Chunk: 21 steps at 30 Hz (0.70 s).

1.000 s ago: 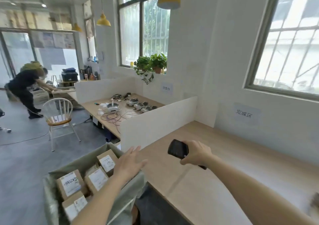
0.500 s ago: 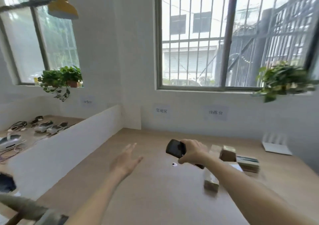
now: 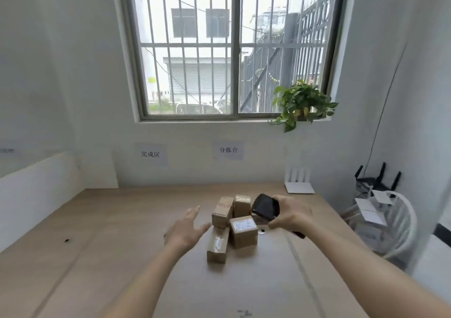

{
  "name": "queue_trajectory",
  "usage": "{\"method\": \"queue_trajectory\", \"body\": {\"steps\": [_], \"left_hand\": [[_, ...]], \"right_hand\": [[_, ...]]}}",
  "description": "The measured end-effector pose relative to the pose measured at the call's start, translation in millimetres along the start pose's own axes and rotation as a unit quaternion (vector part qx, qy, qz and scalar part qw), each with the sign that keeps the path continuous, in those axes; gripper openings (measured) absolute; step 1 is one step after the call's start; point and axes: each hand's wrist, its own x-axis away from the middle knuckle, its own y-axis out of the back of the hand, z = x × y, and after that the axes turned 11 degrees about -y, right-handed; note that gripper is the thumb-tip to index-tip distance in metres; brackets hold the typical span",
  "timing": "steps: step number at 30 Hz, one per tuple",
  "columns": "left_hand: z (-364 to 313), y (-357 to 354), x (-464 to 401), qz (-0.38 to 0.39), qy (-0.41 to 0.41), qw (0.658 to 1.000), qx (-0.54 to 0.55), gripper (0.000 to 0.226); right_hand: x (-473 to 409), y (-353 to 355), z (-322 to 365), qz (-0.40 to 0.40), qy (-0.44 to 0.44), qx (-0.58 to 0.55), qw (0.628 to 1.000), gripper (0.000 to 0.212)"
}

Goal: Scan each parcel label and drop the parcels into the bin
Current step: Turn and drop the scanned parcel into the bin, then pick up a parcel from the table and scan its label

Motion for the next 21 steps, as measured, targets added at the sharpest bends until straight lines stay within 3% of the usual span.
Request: {"method": "queue_trajectory", "body": {"steps": [9,21], "left_hand": [[-45,-62,-69,0.042,-0.053,0.997,-0.033,0.071],[-2,-147,-216,0.083,-0.043,0.996,-0.001,0.069]], "right_hand": [[-51,-7,-72,0.001,-0.058,-0.002,0.998,0.046],[-208,-71,-80,0.048,-0.076,0.024,0.996,0.058]]}}
